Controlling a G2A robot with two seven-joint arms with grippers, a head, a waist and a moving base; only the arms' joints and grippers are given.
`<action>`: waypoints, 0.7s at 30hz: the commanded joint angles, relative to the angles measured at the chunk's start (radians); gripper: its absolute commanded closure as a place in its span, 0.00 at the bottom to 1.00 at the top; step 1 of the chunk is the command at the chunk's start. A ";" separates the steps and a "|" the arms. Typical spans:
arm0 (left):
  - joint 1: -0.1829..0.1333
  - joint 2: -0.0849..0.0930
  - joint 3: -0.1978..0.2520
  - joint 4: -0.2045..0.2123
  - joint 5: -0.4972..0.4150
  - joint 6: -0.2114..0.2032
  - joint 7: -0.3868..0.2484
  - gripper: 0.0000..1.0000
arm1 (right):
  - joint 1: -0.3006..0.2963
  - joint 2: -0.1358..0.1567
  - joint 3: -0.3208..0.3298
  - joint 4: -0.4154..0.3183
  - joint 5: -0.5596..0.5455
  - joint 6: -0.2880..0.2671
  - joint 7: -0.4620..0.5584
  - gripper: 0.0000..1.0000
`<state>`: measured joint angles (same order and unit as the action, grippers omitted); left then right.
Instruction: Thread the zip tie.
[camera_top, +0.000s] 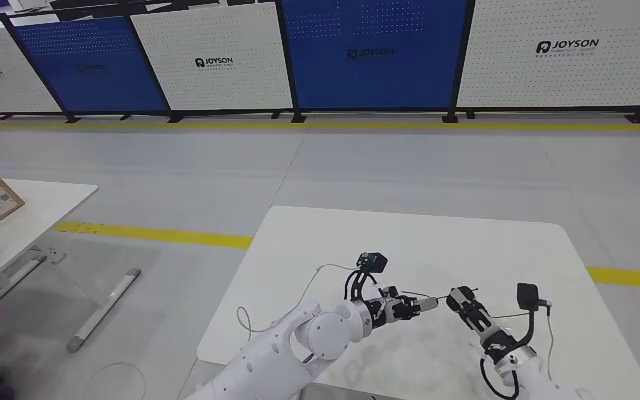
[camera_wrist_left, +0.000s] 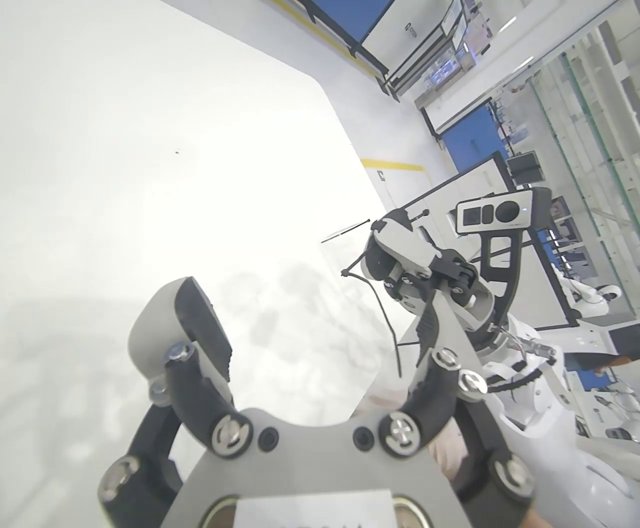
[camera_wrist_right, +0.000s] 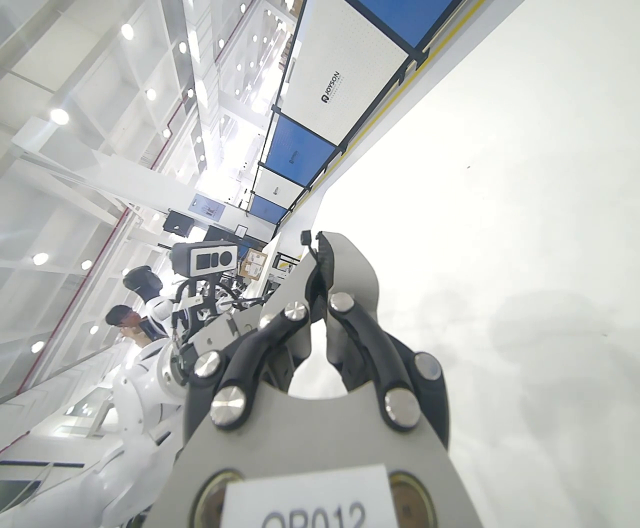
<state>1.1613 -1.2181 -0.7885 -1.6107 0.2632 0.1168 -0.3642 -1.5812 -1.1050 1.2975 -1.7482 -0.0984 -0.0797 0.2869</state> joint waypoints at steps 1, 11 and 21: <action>0.000 0.000 0.000 0.000 0.001 -0.001 0.000 0.00 | 0.000 0.000 0.000 0.000 0.000 0.000 0.000 1.00; 0.006 -0.003 -0.010 -0.014 -0.021 -0.003 0.039 0.00 | 0.000 0.000 0.000 0.000 0.000 0.000 0.000 1.00; 0.015 -0.009 0.001 -0.021 -0.022 0.020 0.024 0.53 | 0.000 0.000 0.000 0.000 0.000 0.000 0.000 1.00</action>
<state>1.1751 -1.2262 -0.7862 -1.6317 0.2518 0.1362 -0.3378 -1.5812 -1.1050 1.2975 -1.7482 -0.0984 -0.0797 0.2869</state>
